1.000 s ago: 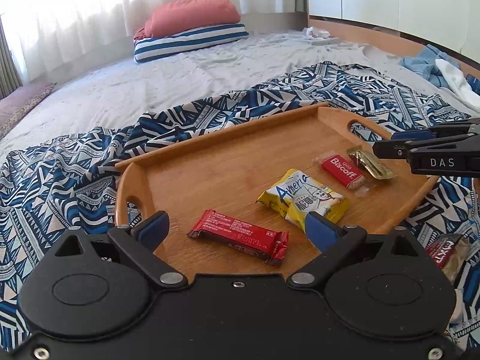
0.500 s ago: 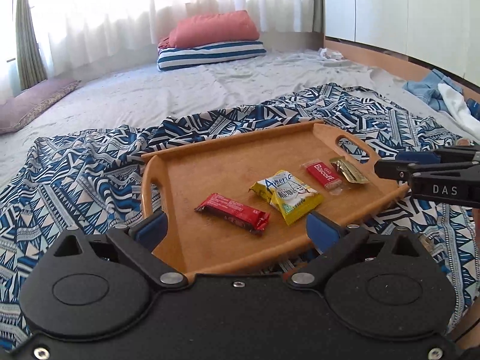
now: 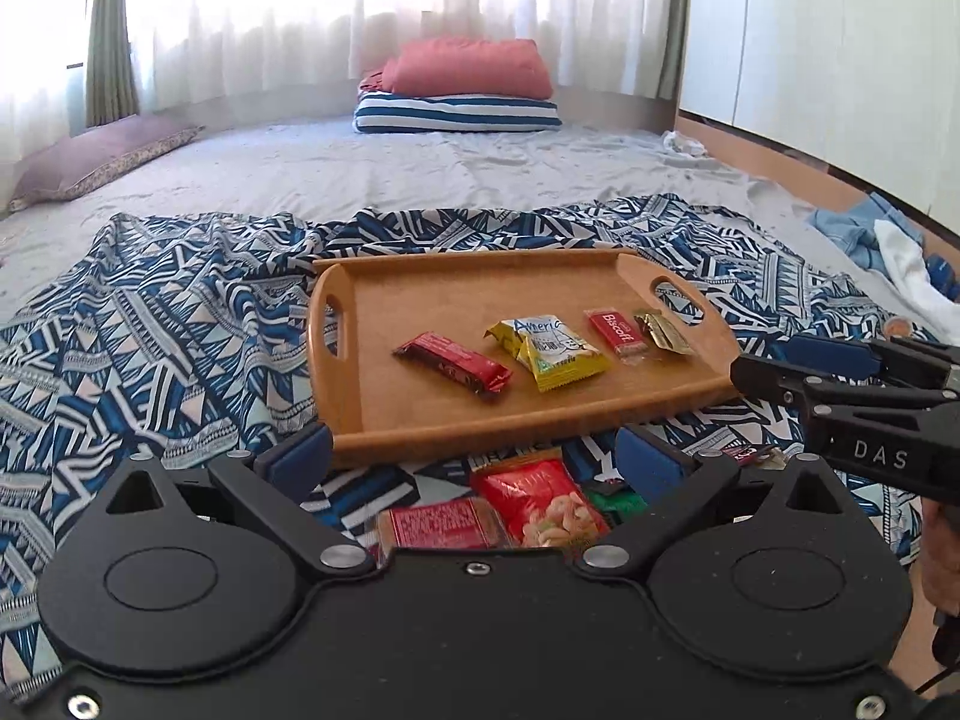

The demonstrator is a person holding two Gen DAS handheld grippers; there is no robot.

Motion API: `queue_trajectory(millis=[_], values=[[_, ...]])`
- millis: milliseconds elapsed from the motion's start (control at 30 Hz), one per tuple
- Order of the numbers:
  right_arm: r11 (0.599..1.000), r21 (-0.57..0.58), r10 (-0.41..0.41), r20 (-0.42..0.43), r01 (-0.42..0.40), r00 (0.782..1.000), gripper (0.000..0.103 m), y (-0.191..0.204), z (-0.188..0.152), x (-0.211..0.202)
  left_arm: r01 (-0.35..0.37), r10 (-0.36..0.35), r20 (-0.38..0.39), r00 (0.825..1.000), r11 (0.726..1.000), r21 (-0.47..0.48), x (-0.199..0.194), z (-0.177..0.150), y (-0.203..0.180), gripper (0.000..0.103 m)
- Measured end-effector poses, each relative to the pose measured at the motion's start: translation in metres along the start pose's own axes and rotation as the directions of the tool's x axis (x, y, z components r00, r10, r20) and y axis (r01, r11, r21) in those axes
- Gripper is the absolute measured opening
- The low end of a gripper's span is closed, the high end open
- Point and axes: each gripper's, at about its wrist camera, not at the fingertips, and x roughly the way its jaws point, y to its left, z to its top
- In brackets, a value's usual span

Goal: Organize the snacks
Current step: 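Withdraw both tools from the tray toward the snack pile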

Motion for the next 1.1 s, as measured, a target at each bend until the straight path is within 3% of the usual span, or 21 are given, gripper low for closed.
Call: queue_trajectory(millis=[233,467,1100], values=[[1.000,-0.020,0.002,0.011,-0.002,1.000,0.072,0.012,-0.016,-0.018,0.002,0.000,0.026,1.000,0.997,-0.073,-0.022,-0.020,0.002,0.101],[0.999,-0.030,-0.011,-0.016,0.011,1.000,0.075,0.020,-0.043,-0.023,-0.024,0.027,0.033,0.999,0.996,-0.086,-0.034,-0.041,0.003,0.102],[0.999,0.007,-0.039,-0.091,0.040,0.995,0.082,0.028,-0.076,-0.017,-0.074,0.073,-0.016,0.997,0.994,-0.076,-0.011,-0.081,0.001,0.102]])
